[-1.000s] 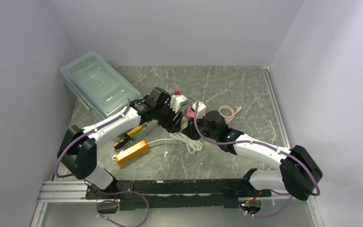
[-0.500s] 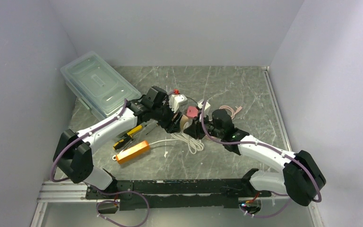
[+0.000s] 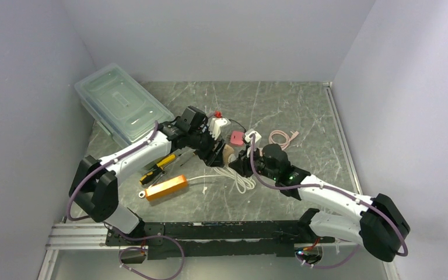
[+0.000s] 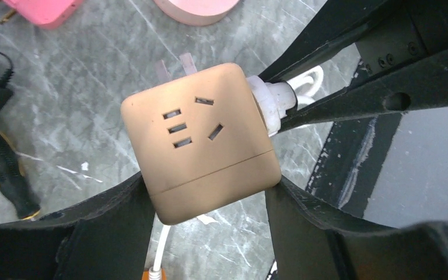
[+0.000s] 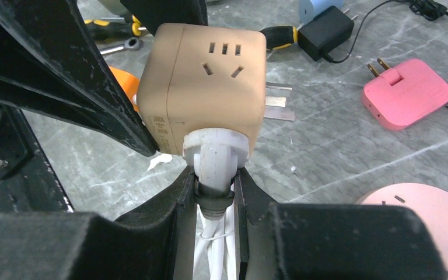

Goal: Pull the plug off the socket
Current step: Remove the plug from the socket.

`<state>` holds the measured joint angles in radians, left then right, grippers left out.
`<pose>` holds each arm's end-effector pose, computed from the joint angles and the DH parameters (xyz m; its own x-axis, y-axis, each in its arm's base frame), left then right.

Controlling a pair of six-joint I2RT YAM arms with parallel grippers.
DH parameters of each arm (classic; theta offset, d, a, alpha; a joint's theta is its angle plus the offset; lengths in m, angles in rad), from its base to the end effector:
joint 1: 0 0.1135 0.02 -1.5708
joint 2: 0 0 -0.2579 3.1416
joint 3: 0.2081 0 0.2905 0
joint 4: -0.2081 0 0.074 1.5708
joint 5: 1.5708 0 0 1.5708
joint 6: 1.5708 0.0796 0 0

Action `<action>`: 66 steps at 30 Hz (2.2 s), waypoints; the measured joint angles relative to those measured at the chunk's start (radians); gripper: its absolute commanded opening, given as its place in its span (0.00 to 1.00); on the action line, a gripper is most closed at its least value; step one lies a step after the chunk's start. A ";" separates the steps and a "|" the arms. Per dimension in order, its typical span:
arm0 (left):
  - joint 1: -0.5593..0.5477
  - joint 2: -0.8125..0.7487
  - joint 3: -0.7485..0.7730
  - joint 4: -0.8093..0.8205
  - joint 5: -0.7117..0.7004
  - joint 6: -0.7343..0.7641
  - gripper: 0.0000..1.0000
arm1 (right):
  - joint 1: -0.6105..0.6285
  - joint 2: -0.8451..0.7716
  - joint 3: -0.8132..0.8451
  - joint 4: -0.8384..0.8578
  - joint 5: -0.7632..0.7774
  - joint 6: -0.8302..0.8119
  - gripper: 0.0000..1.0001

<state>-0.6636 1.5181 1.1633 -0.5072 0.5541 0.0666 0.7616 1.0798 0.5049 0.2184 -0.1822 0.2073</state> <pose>0.2783 -0.2708 0.2210 -0.5439 0.4971 -0.6761 0.8317 0.4268 -0.3552 0.2161 0.2259 0.1836 -0.4121 -0.1133 -0.9040 -0.7324 0.6314 0.2548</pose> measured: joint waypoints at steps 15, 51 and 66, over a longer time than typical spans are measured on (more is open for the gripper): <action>0.013 0.084 0.076 -0.119 0.167 0.000 0.91 | 0.136 -0.098 -0.069 -0.002 0.179 -0.155 0.00; -0.014 0.128 0.084 -0.100 0.034 -0.052 0.00 | 0.296 0.032 -0.003 -0.034 0.546 -0.241 0.00; -0.044 0.119 0.067 -0.112 -0.125 -0.077 0.30 | 0.288 0.132 0.051 -0.076 0.504 -0.143 0.00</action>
<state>-0.7074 1.6367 1.2304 -0.6193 0.4294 -0.0109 1.0496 1.2114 0.5564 0.1421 0.3222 0.0647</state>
